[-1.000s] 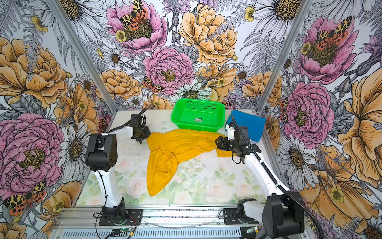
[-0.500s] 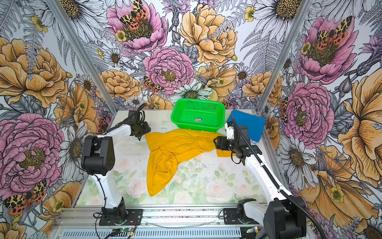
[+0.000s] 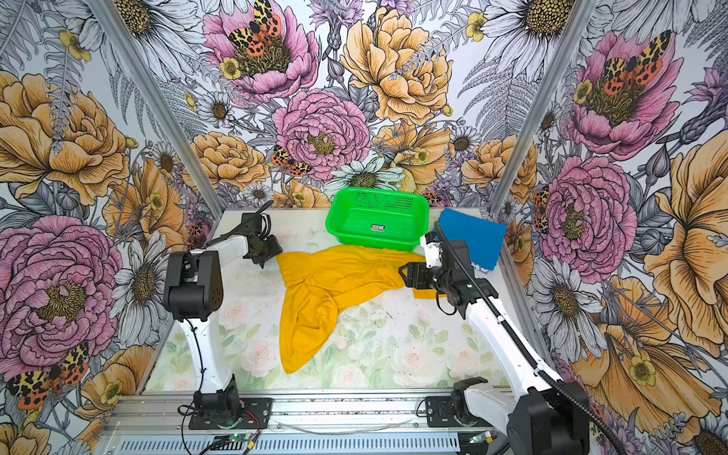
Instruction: Fold and stack the t-shirts
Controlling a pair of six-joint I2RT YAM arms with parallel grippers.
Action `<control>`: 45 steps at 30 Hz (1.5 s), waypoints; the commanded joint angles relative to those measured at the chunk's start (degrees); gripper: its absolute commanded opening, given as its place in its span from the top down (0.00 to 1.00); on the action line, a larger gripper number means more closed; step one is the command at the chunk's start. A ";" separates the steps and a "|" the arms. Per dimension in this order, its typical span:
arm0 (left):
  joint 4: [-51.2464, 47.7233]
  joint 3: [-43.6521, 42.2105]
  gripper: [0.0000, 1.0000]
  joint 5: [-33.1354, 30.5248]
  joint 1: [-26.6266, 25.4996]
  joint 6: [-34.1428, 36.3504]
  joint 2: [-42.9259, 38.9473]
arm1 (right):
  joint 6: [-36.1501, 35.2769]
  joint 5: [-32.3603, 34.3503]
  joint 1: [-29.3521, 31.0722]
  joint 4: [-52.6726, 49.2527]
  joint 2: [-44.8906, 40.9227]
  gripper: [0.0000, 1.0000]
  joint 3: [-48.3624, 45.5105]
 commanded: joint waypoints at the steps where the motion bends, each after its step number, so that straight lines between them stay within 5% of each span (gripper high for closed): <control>1: -4.85 1.30 0.48 -0.84 -0.85 2.03 2.49 | -0.73 -1.70 0.60 -1.45 -0.41 0.24 3.05; 15: -17.89 7.89 0.69 -11.55 -6.58 6.62 6.15 | -2.38 -3.92 2.66 -5.38 0.77 0.24 5.25; 18: -18.28 8.29 1.00 -11.68 -6.50 6.28 5.50 | -2.69 -4.45 4.75 -5.38 1.57 0.24 5.34; 25: -18.09 11.58 1.00 -0.06 -7.67 8.26 -3.67 | -1.84 -2.57 20.76 -3.17 7.76 0.24 4.90; 35: -18.18 12.70 1.00 10.69 -8.87 6.54 -18.80 | 16.33 5.91 36.49 18.97 24.34 0.23 0.78; 45: -18.17 10.13 1.00 15.53 -7.22 5.41 -24.59 | 25.34 10.24 39.83 36.47 40.75 0.24 1.35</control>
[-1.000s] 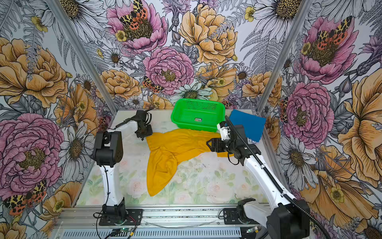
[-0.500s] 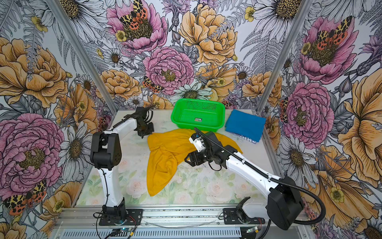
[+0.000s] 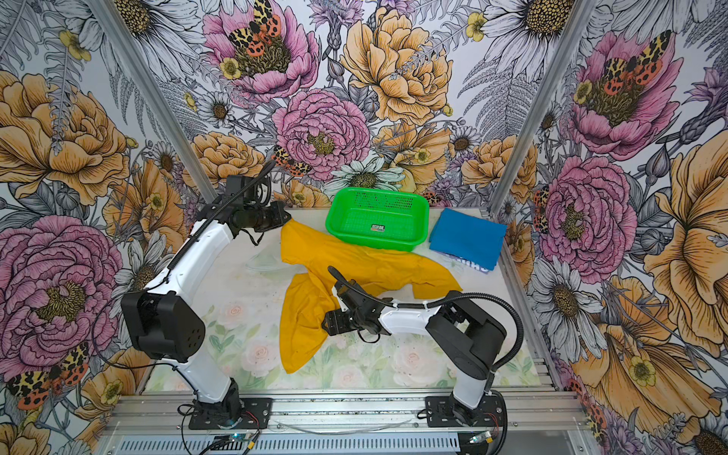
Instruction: Fold and stack the t-shirts
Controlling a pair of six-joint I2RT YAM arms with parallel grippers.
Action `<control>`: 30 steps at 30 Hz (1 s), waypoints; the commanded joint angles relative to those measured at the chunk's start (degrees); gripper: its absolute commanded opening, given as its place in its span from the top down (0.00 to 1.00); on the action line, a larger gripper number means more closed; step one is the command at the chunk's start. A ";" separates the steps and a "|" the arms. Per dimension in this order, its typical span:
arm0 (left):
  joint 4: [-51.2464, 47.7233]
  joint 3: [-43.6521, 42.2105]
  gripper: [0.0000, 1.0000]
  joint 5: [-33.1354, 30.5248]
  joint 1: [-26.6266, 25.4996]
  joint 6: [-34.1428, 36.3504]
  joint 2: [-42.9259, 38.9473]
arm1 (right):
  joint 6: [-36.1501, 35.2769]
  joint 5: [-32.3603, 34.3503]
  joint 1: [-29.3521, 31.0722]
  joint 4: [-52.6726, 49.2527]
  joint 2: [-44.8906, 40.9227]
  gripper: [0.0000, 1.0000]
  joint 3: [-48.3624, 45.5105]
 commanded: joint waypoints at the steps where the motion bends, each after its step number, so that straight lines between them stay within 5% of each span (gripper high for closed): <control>1: -0.03 -1.04 1.00 3.49 0.89 -1.07 -2.52 | 3.52 2.95 0.83 6.71 4.21 0.31 1.83; 4: 0.00 -1.55 1.00 3.75 1.89 -1.77 -4.22 | 3.40 4.01 1.32 3.33 5.07 0.74 3.51; 7: 0.11 -2.36 1.00 3.26 3.75 -3.09 -7.13 | 2.04 7.96 1.39 -2.28 -1.41 1.00 0.72; 13: 0.15 -2.00 1.00 4.01 6.54 -4.58 -15.30 | -5.98 21.00 0.32 -29.55 -22.78 1.00 1.27; 18: 0.13 -2.21 1.00 6.50 8.90 -6.08 -22.83 | -14.68 31.20 -2.68 -49.28 -33.66 1.00 13.54; 24: 0.10 -4.14 1.00 8.85 14.17 -7.99 -32.13 | -30.32 39.15 -7.47 -55.12 -27.62 1.00 37.59; 30: -0.22 -8.32 1.00 12.95 24.00 -9.09 -35.59 | -32.69 33.37 -7.99 -56.41 -20.15 0.89 46.01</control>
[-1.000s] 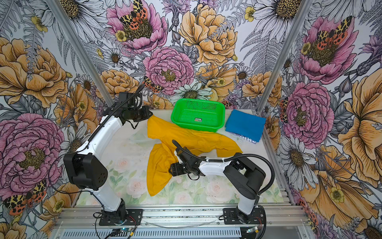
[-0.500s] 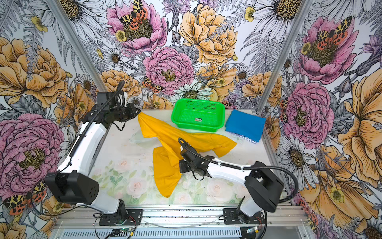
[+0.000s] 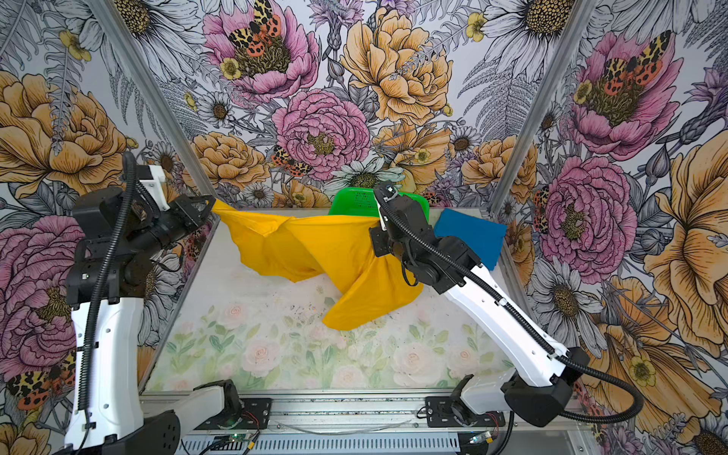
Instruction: Fold and stack the t-shirts
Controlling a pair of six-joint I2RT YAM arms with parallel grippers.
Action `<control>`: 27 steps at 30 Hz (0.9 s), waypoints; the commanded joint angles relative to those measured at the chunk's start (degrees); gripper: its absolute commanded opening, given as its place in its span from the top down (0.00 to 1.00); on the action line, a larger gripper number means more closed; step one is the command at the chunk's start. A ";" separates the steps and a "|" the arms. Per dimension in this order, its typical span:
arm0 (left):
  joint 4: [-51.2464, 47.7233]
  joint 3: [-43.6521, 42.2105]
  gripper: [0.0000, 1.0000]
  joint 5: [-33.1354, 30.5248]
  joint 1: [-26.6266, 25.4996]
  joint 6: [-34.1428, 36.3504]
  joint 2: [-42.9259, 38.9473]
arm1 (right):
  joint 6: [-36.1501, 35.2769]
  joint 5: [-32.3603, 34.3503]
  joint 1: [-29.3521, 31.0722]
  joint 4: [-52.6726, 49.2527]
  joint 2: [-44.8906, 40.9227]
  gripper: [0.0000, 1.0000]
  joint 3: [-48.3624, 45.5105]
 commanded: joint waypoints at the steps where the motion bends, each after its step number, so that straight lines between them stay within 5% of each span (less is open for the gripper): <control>1: 0.15 -4.30 1.00 2.56 5.04 -1.36 -0.01 | -2.91 -3.07 0.14 -5.35 2.19 0.90 -2.18; 3: 0.18 -7.51 1.00 1.28 6.91 -1.48 -0.79 | -3.04 -6.51 2.09 -5.34 0.99 1.00 -6.44; 8: -0.04 -13.72 1.00 -1.84 7.25 -0.91 -0.34 | -3.50 -24.20 10.50 -5.48 -6.25 0.99 -21.93; 9: -0.04 -14.78 1.00 -2.43 7.25 -0.69 -0.22 | -2.90 -26.55 11.33 -5.56 -7.73 0.92 -24.43; 11: 0.04 -16.38 1.00 -3.68 7.33 -0.61 0.02 | -1.51 -27.12 11.29 -4.97 -11.09 0.58 -27.88; 14: 0.19 -18.71 1.00 -5.06 7.41 -0.45 0.22 | 0.13 -20.84 6.68 -2.46 -14.41 0.38 -30.24; 18: 0.66 -21.08 1.00 -4.78 7.40 -0.25 0.41 | 3.77 -30.60 -8.70 0.77 -8.39 0.38 -30.55; 27: 1.70 -26.19 1.00 -3.82 7.77 1.24 -0.38 | 3.80 -36.28 -9.74 10.21 10.27 0.39 -34.04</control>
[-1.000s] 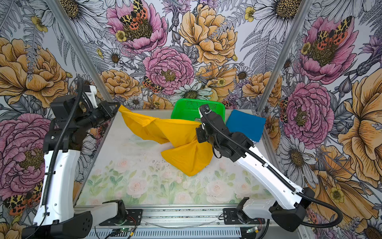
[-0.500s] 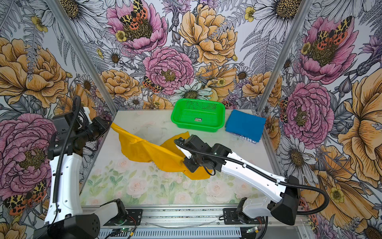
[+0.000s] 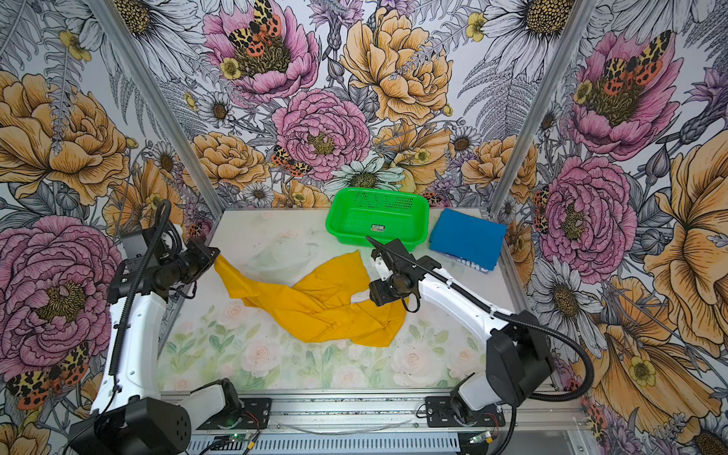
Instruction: Fold and stack the t-shirts
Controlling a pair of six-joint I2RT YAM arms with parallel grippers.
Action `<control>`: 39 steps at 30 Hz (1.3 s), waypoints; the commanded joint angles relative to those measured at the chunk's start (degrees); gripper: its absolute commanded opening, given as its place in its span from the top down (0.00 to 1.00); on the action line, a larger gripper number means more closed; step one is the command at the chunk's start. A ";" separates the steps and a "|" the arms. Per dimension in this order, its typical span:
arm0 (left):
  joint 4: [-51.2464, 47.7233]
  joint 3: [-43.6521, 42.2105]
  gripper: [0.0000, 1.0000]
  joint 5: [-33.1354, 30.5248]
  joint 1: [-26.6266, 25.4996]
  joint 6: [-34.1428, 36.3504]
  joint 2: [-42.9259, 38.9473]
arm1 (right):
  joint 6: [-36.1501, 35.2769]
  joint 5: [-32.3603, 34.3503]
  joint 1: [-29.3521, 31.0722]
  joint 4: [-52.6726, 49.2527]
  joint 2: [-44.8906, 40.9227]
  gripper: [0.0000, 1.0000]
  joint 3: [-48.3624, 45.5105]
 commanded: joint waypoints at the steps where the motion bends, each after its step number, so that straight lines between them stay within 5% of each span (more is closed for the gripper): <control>1: 2.52 -1.34 1.00 0.19 0.60 1.54 -0.74 | 1.18 -5.24 0.36 6.99 3.36 0.39 -0.68; 15: 3.58 -3.15 1.00 0.08 0.59 2.33 0.24 | 1.51 -12.03 4.28 14.00 18.94 0.44 5.90; 20: 3.64 -3.07 1.00 -0.02 0.68 2.55 0.43 | 2.22 -10.53 4.58 14.29 19.40 0.82 6.10; 23: 3.74 -2.97 1.00 0.03 0.71 2.51 0.70 | 2.46 -8.22 4.51 14.23 16.71 1.00 5.19; 39: 3.84 4.30 1.00 1.98 0.37 0.84 2.59 | -0.28 5.43 -7.03 4.43 -19.00 1.00 6.43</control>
